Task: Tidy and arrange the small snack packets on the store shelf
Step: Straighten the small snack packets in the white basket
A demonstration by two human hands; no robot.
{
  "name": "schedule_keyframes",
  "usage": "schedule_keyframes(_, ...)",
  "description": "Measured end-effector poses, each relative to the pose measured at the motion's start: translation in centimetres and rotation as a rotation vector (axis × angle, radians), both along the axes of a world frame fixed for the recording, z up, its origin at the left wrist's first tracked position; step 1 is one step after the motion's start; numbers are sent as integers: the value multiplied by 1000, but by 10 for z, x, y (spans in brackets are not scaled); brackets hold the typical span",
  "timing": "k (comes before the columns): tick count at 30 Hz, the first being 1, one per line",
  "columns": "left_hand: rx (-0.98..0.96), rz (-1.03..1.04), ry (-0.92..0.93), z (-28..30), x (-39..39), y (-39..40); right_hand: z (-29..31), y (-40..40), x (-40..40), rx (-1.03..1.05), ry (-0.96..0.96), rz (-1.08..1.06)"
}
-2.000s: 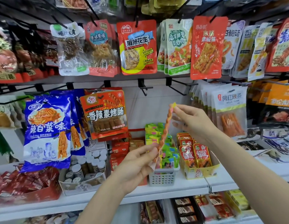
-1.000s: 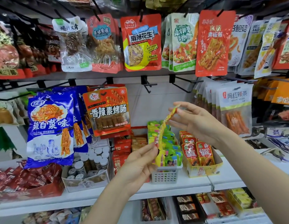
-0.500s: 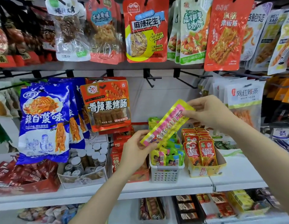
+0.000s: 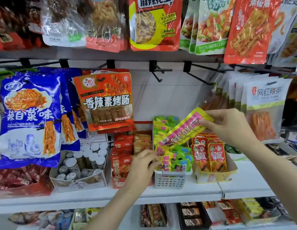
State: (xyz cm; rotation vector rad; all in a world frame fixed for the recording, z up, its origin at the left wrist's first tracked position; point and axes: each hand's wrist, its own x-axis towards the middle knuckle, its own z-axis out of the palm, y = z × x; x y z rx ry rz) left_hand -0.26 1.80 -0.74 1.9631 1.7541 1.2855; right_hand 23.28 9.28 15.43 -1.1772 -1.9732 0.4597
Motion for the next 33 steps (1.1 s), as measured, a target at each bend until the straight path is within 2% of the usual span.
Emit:
schedule_keyframes(9, -99, -83, -49, 7, 1, 3, -9, -4, -21, -37, -33, -20)
schedule_keyframes(15, -102, -90, -125, -8, -3, -13, -17, -10, -31, 61, -377, -17)
schedule_keyframes(21, -167, -85, -156, -5, -3, -10, -47, -14, -62, 26, -536, 95)
schedule_keyframes(23, -193, -60, -116, -5, -3, -8, -54, -10, -72, -19, -593, 124)
schedule_keyframes(26, -162, -49, -24, -2, 0, -5, -56, -4, -79, -74, -691, 159)
schedule_keyframes(30, -133, -42, -27, -2, 3, -5, -66, 1, -84, -87, -748, 147)
schedule_keyframes(33, -84, -9, 5, -4, 0, -8, -84, 0, -89, -174, -762, 185)
